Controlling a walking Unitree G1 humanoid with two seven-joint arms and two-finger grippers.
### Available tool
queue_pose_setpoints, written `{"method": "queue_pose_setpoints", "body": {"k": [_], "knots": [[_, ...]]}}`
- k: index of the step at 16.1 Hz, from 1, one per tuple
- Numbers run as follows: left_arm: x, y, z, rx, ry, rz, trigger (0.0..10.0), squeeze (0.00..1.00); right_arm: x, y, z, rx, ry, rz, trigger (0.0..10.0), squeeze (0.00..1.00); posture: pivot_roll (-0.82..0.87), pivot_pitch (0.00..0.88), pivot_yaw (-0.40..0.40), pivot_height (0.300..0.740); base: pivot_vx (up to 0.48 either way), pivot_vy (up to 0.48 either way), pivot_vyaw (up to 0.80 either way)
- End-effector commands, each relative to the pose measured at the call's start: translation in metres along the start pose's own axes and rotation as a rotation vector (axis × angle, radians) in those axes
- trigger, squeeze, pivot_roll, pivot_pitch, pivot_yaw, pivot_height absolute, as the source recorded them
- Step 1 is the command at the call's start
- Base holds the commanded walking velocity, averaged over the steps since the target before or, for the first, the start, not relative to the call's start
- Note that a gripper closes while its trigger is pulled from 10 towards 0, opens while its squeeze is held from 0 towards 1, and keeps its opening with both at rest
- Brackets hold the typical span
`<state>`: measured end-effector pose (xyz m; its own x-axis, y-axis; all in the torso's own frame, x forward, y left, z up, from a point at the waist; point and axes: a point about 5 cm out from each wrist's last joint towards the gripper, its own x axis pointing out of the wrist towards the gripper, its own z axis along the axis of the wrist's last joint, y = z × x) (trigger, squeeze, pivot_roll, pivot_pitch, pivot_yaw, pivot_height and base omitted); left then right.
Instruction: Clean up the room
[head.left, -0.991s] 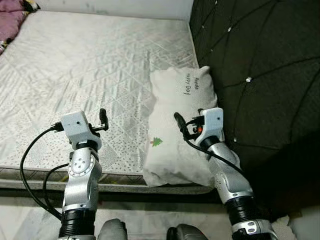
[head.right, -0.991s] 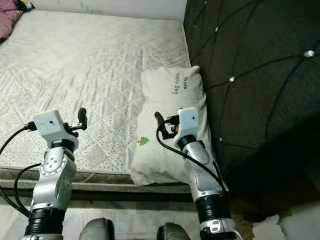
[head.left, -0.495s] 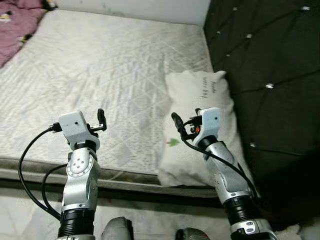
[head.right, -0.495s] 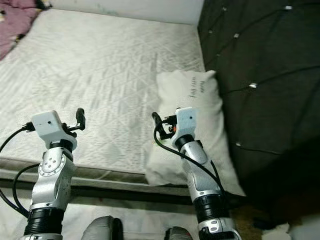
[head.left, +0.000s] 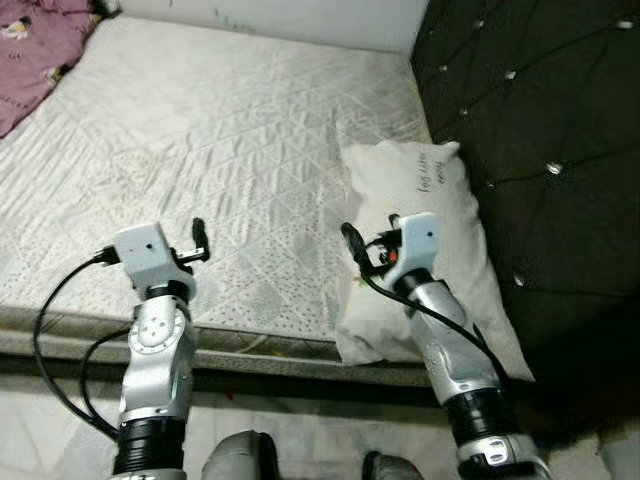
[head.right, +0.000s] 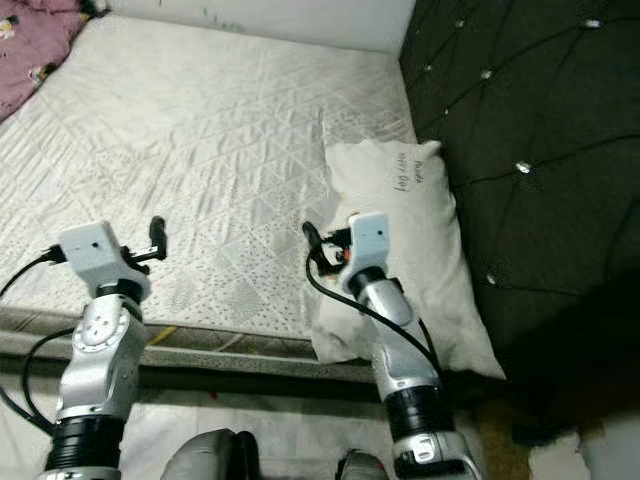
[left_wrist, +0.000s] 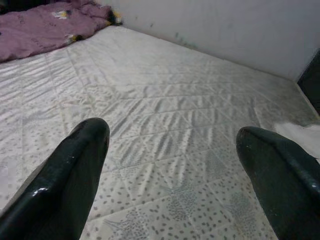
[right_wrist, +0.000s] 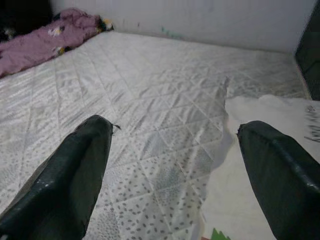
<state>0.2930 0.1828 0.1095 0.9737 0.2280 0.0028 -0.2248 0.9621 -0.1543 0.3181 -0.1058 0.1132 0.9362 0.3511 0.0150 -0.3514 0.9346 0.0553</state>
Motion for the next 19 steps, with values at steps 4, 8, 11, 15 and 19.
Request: {"method": "queue_pose_setpoints", "body": {"k": [4, 8, 11, 15, 19], "knots": [[-0.0003, -0.0066, -0.0019, -0.007, 0.004, -0.016, 10.0, 0.00, -0.0031, -0.0078, -0.0041, -0.006, 0.021, -0.024, 10.0, 0.00, 0.05, 0.156, -0.045, 0.740, 0.000, 0.368, -0.15], [-0.0002, -0.0069, -0.0018, -0.008, 0.002, -0.016, 10.0, 0.00, -0.0028, -0.0081, -0.0043, -0.006, 0.022, -0.024, 10.0, 0.00, 0.05, 0.156, -0.046, 0.740, 0.000, 0.470, 0.00], [-0.0008, -0.0071, -0.0022, -0.008, 0.002, -0.016, 10.0, 0.00, -0.0028, -0.0077, -0.0046, -0.007, 0.025, -0.020, 10.0, 0.00, 0.05, 0.156, -0.046, 0.740, 0.000, 0.464, 0.00], [-0.0016, -0.0077, -0.0017, 0.016, -0.012, -0.016, 10.0, 0.00, -0.0025, -0.0070, -0.0053, -0.005, 0.025, -0.012, 10.0, 0.00, 0.05, 0.156, -0.047, 0.740, 0.000, 0.000, 0.00], [-0.0031, -0.0086, 0.0031, -0.010, -0.041, -0.057, 10.0, 0.00, -0.0026, -0.0051, -0.0048, -0.004, 0.020, 0.003, 10.0, 0.00, 0.06, 0.150, -0.048, 0.740, 0.000, 0.000, 0.00]]}}
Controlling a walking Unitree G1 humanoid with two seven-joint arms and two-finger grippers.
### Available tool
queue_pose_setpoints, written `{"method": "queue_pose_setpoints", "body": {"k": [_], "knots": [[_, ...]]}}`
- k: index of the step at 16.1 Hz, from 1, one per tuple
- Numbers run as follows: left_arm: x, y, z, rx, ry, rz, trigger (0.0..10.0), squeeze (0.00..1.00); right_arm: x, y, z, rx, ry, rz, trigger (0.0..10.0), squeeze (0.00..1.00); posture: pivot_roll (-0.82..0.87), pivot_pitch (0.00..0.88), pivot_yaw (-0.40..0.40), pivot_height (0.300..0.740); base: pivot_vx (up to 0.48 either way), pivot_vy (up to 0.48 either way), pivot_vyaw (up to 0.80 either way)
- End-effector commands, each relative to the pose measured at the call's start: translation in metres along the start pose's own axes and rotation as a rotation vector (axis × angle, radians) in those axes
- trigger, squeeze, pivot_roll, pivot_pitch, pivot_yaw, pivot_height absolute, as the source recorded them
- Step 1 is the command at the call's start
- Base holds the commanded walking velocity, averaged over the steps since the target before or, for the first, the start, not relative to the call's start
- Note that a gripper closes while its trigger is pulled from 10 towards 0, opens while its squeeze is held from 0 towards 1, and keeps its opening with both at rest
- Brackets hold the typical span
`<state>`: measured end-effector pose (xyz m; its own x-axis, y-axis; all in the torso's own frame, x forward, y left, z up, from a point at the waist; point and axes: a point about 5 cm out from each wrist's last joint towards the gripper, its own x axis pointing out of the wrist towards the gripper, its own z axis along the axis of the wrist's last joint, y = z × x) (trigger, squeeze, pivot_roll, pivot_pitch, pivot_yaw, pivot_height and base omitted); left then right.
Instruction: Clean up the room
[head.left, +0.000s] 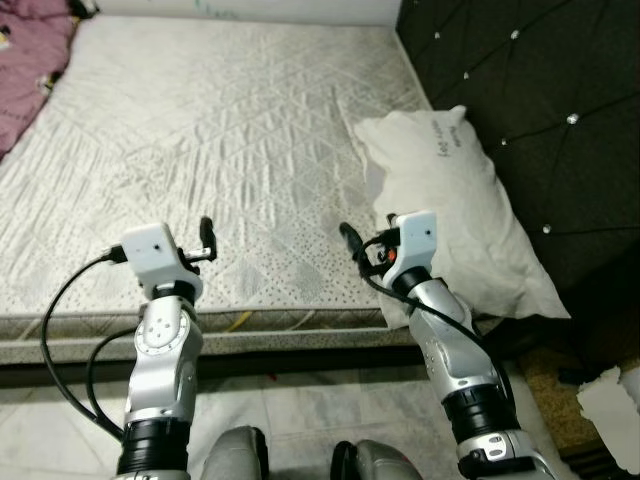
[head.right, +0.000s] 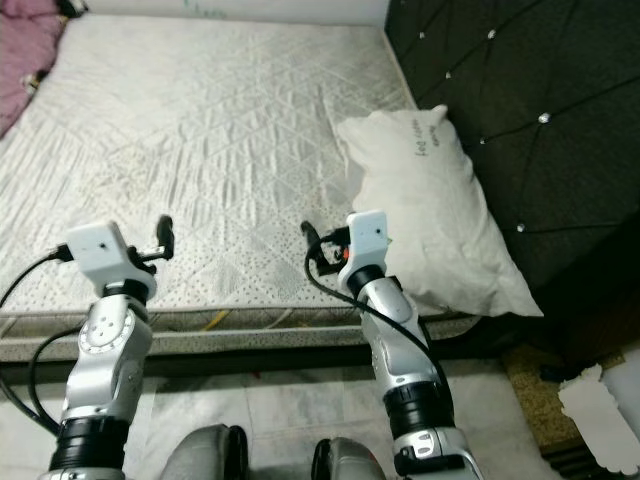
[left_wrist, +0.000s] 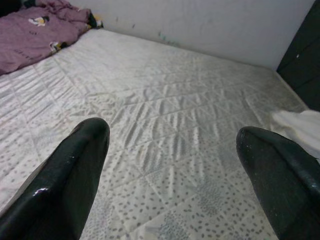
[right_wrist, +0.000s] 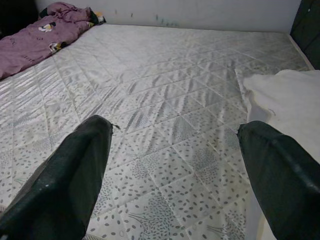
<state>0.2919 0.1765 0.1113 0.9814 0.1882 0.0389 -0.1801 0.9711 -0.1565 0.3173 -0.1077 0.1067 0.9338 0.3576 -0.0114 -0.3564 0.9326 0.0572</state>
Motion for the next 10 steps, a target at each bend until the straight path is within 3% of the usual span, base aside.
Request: {"method": "queue_pose_setpoints", "body": {"k": [1, 10], "knots": [[0.0000, -0.0029, 0.0029, -0.009, -0.014, -0.015, 10.0, 0.00, -0.0009, -0.0029, 0.0018, -0.008, -0.007, -0.001, 10.0, 0.00, 0.06, 0.150, -0.048, 0.740, 0.274, 0.000, 0.00], [0.0004, -0.0056, 0.0037, -0.019, -0.020, -0.036, 10.0, 0.00, 0.0006, -0.0033, 0.0021, -0.021, -0.008, 0.000, 10.0, 0.00, 0.06, 0.141, -0.046, 0.740, 0.300, 0.000, 0.00]]}}
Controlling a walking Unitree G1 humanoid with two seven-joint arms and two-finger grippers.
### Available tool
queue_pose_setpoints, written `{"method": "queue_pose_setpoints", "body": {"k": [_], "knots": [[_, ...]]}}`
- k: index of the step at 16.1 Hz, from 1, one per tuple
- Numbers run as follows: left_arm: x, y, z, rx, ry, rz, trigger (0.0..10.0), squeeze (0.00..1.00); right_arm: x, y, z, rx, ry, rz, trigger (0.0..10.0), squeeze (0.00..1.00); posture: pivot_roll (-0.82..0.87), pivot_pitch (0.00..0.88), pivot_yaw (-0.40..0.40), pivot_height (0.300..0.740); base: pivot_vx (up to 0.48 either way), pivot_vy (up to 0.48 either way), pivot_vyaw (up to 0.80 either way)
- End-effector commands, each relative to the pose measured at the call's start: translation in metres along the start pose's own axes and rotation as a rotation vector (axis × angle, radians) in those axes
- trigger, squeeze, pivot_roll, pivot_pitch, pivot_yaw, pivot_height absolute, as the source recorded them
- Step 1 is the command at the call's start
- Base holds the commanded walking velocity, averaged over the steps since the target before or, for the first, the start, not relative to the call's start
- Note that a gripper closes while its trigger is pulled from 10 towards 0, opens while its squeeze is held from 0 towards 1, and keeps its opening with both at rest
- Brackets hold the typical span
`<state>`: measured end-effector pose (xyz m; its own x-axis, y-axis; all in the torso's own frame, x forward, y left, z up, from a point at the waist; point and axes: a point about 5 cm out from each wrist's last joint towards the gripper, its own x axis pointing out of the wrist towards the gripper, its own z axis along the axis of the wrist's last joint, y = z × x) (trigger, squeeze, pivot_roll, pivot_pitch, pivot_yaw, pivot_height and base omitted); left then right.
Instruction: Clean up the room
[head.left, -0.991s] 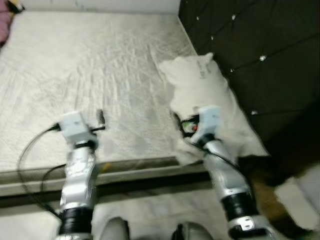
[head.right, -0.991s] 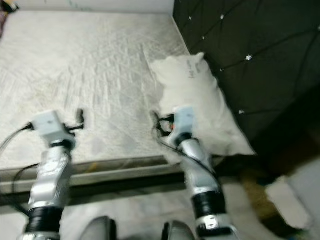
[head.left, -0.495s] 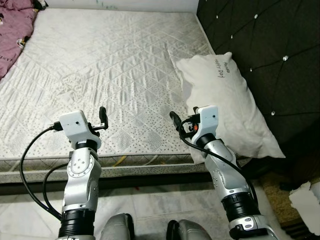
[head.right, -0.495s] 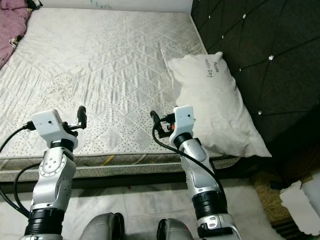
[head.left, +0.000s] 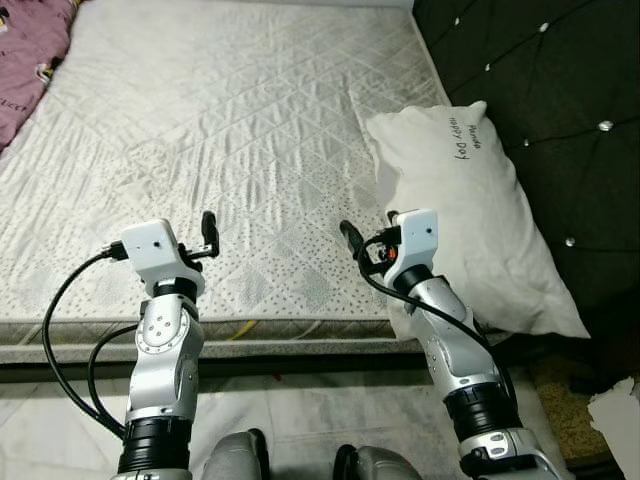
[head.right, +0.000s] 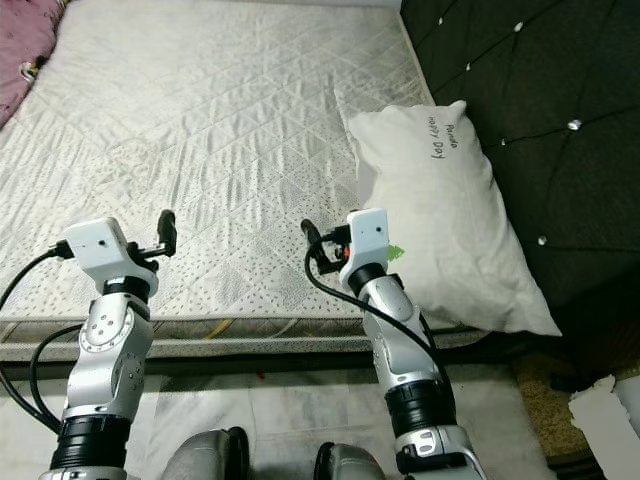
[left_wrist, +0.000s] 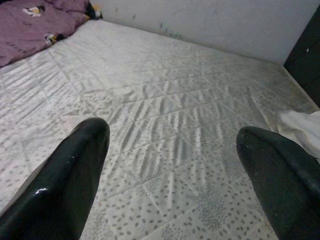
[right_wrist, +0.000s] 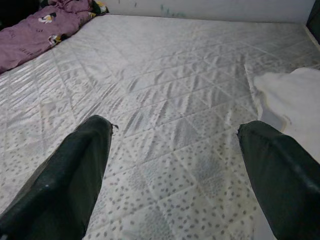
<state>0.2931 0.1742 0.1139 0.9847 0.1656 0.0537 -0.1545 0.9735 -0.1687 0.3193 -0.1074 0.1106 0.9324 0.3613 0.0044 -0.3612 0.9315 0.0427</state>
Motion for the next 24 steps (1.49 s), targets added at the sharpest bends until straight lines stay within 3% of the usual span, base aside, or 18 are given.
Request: {"method": "queue_pose_setpoints", "body": {"k": [1, 11, 14, 24], "knots": [[-0.0005, -0.0026, 0.0013, -0.005, -0.006, -0.008, 10.0, 0.00, -0.0012, -0.0038, -0.0019, -0.007, 0.008, -0.007, 10.0, 0.00, 0.06, 0.146, -0.047, 0.740, 0.296, 0.000, 0.00], [-0.0005, -0.0045, -0.0043, -0.027, 0.034, 0.017, 10.0, 0.00, -0.0010, -0.0080, -0.0048, -0.003, 0.022, -0.028, 10.0, 0.00, 0.06, 0.158, -0.045, 0.740, 0.000, 0.024, -0.08], [-0.0001, -0.0042, -0.0033, -0.035, 0.030, 0.013, 10.0, 0.00, -0.0003, -0.0080, -0.0044, -0.003, 0.019, -0.028, 10.0, 0.00, 0.06, 0.157, -0.044, 0.740, 0.000, 0.472, -0.67], [0.0009, -0.0050, -0.0033, -0.027, 0.031, 0.016, 10.0, 0.00, 0.0008, -0.0085, -0.0045, -0.010, 0.019, -0.032, 10.0, 0.00, 0.06, 0.156, -0.043, 0.740, 0.000, 0.469, 0.00]]}}
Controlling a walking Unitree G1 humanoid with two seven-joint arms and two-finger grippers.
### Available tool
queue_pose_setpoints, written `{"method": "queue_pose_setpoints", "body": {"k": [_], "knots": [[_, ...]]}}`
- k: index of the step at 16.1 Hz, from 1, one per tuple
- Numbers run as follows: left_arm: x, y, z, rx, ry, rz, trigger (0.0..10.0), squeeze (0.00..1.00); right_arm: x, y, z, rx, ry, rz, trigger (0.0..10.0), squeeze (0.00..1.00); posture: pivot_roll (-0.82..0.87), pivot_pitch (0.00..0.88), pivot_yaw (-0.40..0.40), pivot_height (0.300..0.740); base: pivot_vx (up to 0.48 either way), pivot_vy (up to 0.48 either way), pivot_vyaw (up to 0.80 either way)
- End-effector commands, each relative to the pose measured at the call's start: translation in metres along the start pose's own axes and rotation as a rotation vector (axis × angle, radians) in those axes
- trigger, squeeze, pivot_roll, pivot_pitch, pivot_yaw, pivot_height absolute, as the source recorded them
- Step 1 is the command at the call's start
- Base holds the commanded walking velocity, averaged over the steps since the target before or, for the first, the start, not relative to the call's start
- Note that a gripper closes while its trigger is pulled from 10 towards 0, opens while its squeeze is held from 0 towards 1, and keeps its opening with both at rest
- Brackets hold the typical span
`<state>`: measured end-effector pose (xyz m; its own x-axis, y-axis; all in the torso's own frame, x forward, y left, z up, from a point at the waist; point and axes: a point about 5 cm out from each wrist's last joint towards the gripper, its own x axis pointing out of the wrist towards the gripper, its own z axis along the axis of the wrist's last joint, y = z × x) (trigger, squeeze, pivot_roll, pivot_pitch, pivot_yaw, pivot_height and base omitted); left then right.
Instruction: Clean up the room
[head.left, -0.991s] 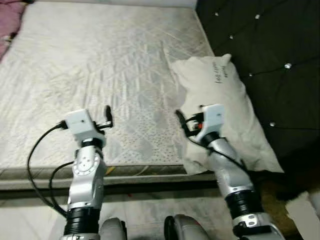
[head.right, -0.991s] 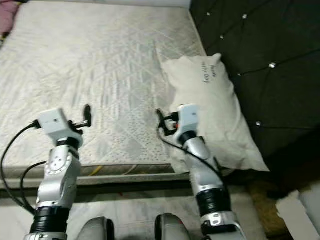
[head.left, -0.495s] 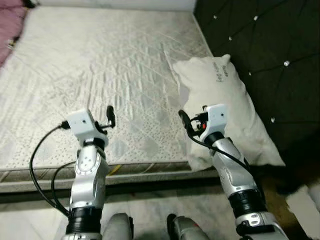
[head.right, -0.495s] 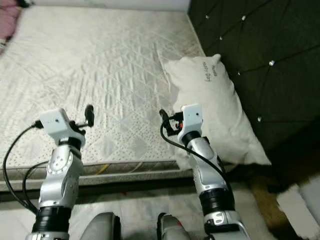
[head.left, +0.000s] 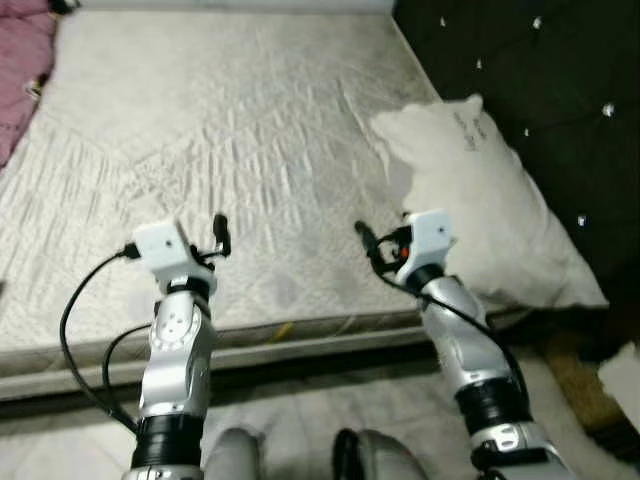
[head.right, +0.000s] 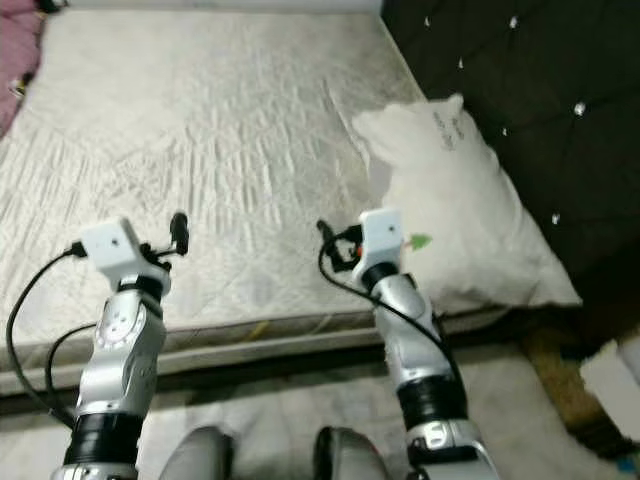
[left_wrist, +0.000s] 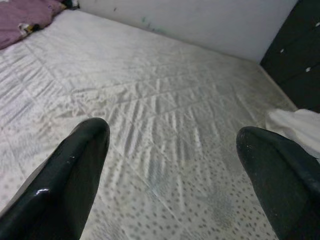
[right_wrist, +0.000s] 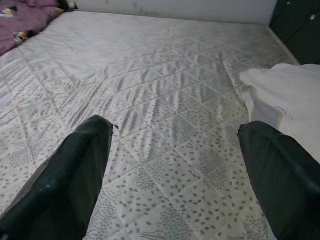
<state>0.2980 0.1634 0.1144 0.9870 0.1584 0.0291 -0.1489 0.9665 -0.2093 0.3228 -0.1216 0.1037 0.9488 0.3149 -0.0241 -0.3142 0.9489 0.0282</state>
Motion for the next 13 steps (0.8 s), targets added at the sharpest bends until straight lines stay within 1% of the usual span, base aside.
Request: {"method": "queue_pose_setpoints", "body": {"k": [1, 8, 9, 11, 13], "knots": [[-0.0021, 0.0062, -0.0013, 0.019, 0.003, 0.018, 10.0, 0.00, 0.0023, 0.0063, 0.0018, 0.003, -0.007, 0.018, 10.0, 0.00, 0.05, 0.154, -0.044, 0.740, 0.000, 0.469, 0.00], [-0.0028, 0.0061, -0.0020, 0.032, 0.001, 0.020, 10.0, 0.00, 0.0029, 0.0067, 0.0009, -0.001, -0.003, 0.022, 10.0, 0.00, 0.05, 0.155, -0.046, 0.740, 0.000, 0.447, 0.00], [-0.0034, 0.0064, -0.0012, 0.045, -0.010, 0.019, 10.0, 0.00, 0.0031, 0.0067, 0.0009, -0.001, -0.003, 0.022, 10.0, 0.00, 0.05, 0.155, -0.045, 0.740, 0.000, 0.000, 0.00], [-0.0039, 0.0046, 0.0001, 0.017, -0.014, -0.011, 10.0, 0.00, 0.0032, 0.0070, 0.0008, -0.002, -0.003, 0.024, 10.0, 0.00, 0.05, 0.155, -0.045, 0.740, 0.000, 0.000, 0.00], [-0.0043, 0.0033, 0.0014, 0.011, -0.023, -0.027, 10.0, 0.00, 0.0032, 0.0076, 0.0004, -0.008, -0.003, 0.030, 10.0, 0.00, 0.05, 0.150, -0.045, 0.740, 0.000, 0.000, 0.00]]}}
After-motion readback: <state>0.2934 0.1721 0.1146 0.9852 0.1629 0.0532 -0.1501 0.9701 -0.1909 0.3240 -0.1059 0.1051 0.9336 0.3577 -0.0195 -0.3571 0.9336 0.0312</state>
